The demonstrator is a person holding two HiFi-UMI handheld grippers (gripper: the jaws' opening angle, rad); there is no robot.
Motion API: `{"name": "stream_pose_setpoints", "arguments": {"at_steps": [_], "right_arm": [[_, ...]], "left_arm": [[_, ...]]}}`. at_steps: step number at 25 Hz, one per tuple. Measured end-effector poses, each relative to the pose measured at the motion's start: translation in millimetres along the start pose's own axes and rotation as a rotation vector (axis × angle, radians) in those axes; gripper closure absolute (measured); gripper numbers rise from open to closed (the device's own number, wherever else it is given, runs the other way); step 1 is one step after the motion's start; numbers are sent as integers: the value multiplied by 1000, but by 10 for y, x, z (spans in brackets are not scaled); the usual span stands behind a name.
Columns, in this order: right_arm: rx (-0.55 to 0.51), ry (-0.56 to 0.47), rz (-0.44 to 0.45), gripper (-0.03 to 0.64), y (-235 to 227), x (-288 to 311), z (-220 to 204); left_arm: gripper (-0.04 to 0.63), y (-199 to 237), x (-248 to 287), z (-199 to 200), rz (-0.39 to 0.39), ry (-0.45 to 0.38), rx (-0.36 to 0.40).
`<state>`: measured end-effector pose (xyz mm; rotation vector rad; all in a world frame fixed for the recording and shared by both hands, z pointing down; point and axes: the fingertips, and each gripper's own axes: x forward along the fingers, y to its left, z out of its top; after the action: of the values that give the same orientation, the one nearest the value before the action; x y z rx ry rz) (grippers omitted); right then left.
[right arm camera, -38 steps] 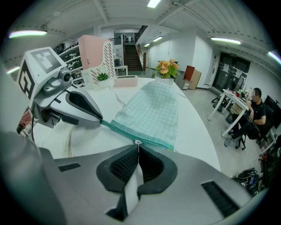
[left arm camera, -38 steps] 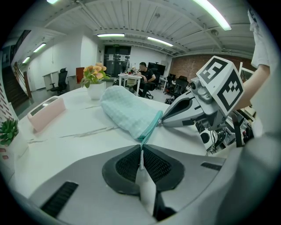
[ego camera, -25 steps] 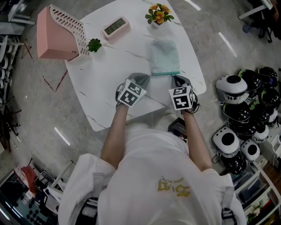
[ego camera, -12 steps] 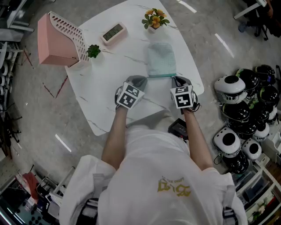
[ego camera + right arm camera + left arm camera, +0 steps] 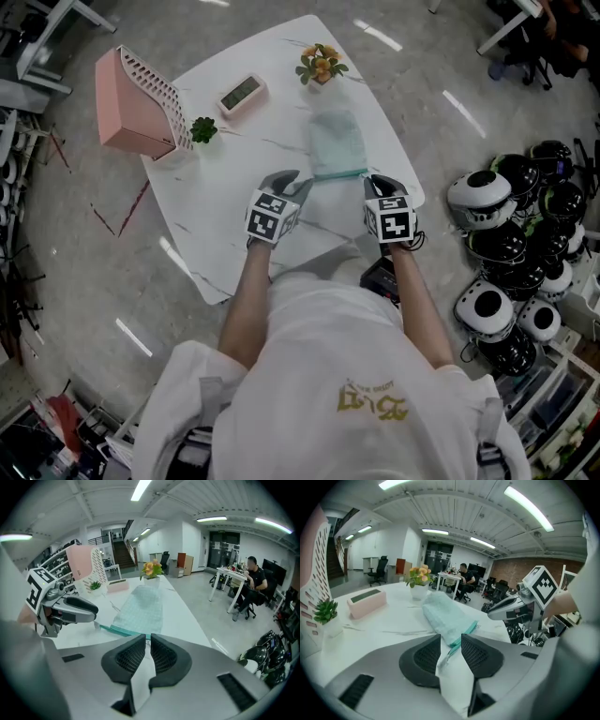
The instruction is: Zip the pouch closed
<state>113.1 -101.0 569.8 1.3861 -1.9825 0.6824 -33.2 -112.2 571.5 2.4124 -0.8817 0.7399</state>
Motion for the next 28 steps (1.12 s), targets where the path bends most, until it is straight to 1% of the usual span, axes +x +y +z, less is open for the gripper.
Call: {"name": "stream_pose_setpoints", "arguments": {"at_steps": [3,8,11,13,15,17,19,21,23,25,28], "right_arm": [[57,-79,-4,583,37,-190,124],[56,-212,-59,603,47,-451,430],[110,-296,-85,604,34,-672,589],[161,-330,-65,604,71,-782,641],[197,-353,-42,604,120,-854,671],[218,-368,-26,604,167,-902,692],[222,-372,-19,604,213,-934,698],[208,-371,-17,604,256,-958,701],[194,-369,-17,604,297,-979,706],[187,-368,-14,604,332,-997,708],[184,-368,-10,604,347,-1009,702]], "left_arm": [[447,-101,-141,240,3,-91,15],[508,-218,-330,597,9,-190,75],[524,-296,-484,776,13,-247,60],[553,-339,-611,899,16,-299,43],[557,-382,-725,1006,3,-355,28],[562,-409,-806,1075,-9,-393,14],[577,-418,-857,1101,-4,-406,10],[577,-409,-882,1098,12,-401,7],[577,-381,-886,1067,38,-380,8],[577,-354,-877,1022,65,-349,25],[577,-354,-867,991,73,-331,28]]}}
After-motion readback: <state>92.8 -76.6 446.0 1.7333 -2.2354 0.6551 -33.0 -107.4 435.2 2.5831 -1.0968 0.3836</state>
